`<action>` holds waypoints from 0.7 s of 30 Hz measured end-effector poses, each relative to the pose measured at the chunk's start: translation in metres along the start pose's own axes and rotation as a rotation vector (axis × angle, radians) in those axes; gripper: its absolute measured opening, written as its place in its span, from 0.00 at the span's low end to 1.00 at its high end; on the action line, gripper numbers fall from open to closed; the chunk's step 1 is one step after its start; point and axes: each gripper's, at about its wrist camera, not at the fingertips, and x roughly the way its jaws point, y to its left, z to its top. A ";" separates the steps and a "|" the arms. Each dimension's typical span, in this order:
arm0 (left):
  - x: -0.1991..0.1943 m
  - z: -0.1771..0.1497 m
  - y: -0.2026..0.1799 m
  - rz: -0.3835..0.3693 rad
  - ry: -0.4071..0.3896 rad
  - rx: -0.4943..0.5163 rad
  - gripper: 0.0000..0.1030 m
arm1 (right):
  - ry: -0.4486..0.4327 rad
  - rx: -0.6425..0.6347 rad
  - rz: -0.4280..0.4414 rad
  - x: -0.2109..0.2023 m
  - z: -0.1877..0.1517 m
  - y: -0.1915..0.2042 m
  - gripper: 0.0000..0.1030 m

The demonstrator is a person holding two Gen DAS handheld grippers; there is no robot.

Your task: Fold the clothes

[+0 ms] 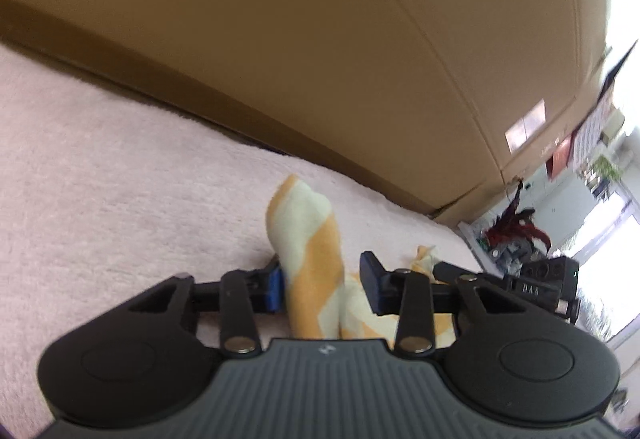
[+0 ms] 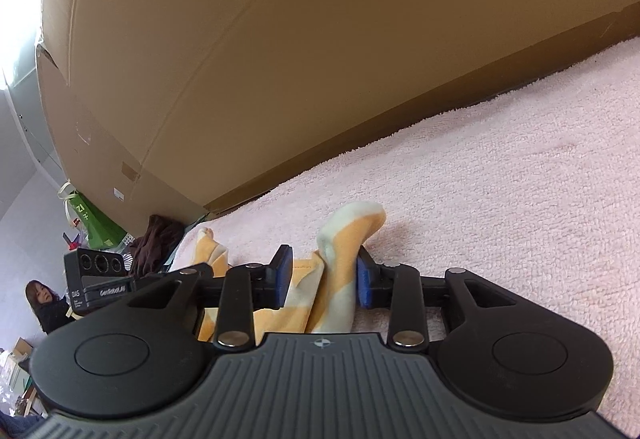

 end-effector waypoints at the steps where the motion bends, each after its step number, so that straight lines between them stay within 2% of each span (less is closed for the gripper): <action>1: 0.000 0.001 0.002 -0.009 -0.004 -0.018 0.33 | -0.004 0.004 0.000 0.000 0.000 0.000 0.33; 3: -0.001 0.001 0.005 -0.025 -0.010 -0.041 0.35 | -0.013 0.016 0.003 -0.001 -0.001 -0.001 0.33; 7: 0.001 0.000 0.001 -0.025 -0.005 -0.017 0.37 | -0.012 0.008 0.002 0.001 0.000 0.001 0.36; 8: 0.001 0.000 0.001 -0.026 -0.004 -0.019 0.31 | -0.010 0.004 0.000 0.002 0.000 0.002 0.36; 9: 0.001 0.000 0.001 -0.027 -0.004 -0.021 0.16 | -0.010 0.005 -0.004 0.002 0.000 0.002 0.35; 10: 0.001 0.000 0.002 -0.029 -0.003 -0.024 0.10 | -0.012 0.012 -0.008 0.002 0.000 0.000 0.31; 12: 0.001 0.000 0.002 -0.031 -0.001 -0.028 0.08 | -0.010 0.043 -0.031 0.003 0.002 -0.005 0.17; 13: 0.001 0.000 0.001 -0.033 0.000 -0.025 0.07 | -0.006 0.061 -0.044 0.003 0.004 -0.008 0.06; 16: 0.002 -0.002 -0.008 -0.042 0.008 0.028 0.03 | 0.002 0.047 -0.056 0.002 0.005 -0.008 0.06; 21: 0.003 -0.004 -0.014 0.043 -0.003 0.065 0.03 | 0.008 0.034 -0.063 0.002 0.005 -0.007 0.06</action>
